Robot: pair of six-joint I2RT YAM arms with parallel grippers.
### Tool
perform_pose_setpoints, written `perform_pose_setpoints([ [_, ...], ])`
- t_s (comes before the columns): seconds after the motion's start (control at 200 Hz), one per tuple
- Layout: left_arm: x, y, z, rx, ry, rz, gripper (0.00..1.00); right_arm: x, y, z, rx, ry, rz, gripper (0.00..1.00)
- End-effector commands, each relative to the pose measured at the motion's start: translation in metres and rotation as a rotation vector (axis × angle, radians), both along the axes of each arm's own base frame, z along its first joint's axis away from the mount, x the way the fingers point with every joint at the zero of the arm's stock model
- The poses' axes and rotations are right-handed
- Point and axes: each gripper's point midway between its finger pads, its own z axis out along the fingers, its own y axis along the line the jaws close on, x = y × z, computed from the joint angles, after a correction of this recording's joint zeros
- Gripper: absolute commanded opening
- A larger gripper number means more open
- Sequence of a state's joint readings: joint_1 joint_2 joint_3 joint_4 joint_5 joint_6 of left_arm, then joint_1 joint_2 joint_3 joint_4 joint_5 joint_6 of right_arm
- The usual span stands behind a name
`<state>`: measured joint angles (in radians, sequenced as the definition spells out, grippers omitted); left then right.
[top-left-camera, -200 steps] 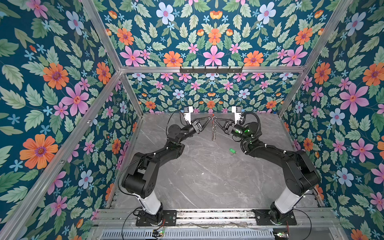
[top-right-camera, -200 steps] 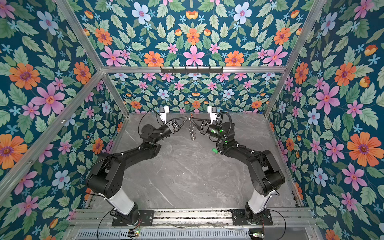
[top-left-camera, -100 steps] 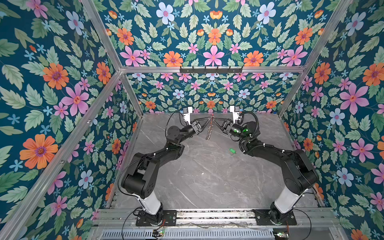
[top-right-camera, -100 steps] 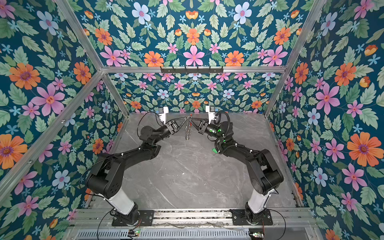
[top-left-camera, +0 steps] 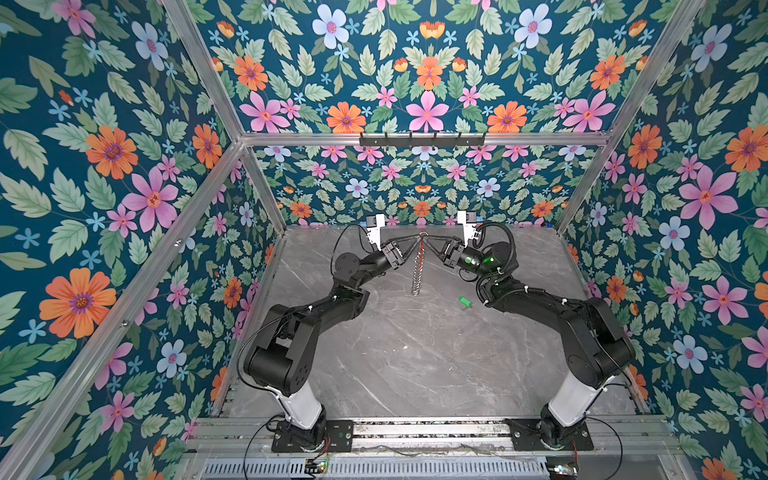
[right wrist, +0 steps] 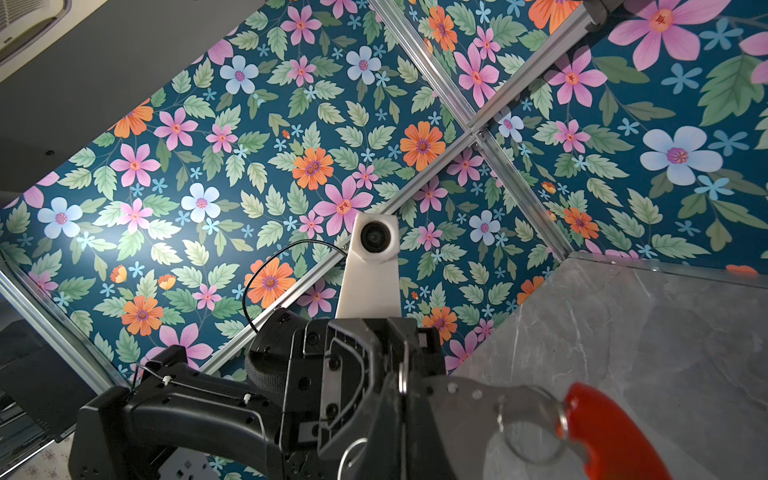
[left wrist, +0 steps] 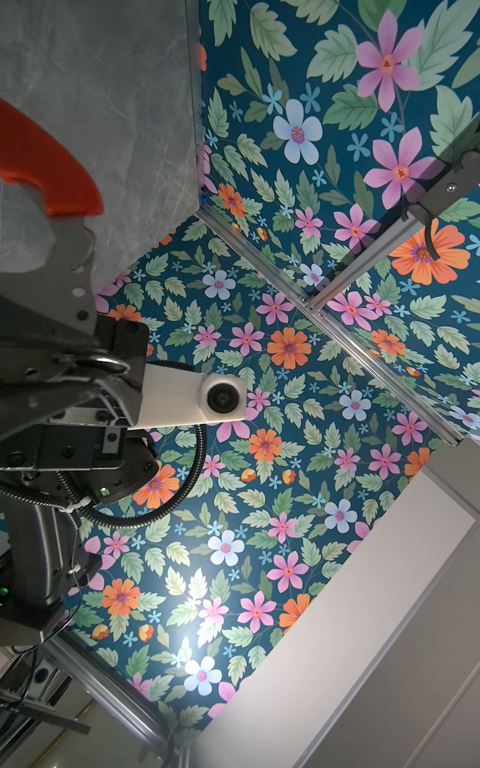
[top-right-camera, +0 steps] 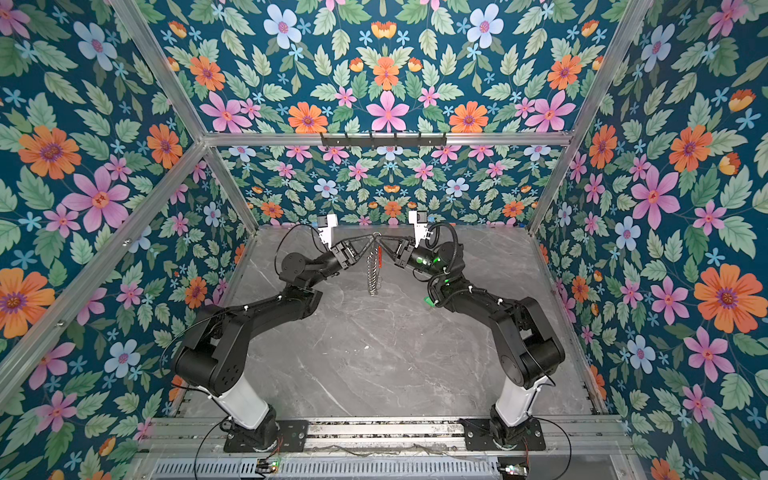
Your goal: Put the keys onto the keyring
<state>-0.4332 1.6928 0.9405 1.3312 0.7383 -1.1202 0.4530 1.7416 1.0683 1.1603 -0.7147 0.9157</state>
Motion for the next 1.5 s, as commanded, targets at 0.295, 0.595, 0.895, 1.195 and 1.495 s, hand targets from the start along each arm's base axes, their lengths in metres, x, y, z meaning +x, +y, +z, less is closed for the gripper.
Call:
perform_pose_setpoints([
  [0.295, -0.007, -0.004, 0.005, -0.013, -0.041, -0.039, 0.03, -0.005, 0.001, 0.010, 0.028, -0.046, 0.025, 0.00],
  [0.595, -0.010, -0.006, 0.001, -0.024, -0.048, -0.064, 0.00, -0.004, 0.002, 0.007, 0.024, -0.034, 0.032, 0.00],
  [0.895, -0.018, 0.001, 0.007, -0.033, -0.079, -0.035, 0.00, -0.005, -0.002, 0.005, -0.003, -0.020, -0.001, 0.16],
  [1.195, -0.022, 0.003, 0.015, -0.049, -0.093, -0.037, 0.00, -0.007, -0.017, 0.008, -0.012, -0.028, -0.039, 0.29],
  [1.495, -0.023, 0.004, 0.017, -0.060, -0.095, -0.046, 0.00, -0.012, -0.016, 0.009, -0.007, -0.035, -0.011, 0.27],
])
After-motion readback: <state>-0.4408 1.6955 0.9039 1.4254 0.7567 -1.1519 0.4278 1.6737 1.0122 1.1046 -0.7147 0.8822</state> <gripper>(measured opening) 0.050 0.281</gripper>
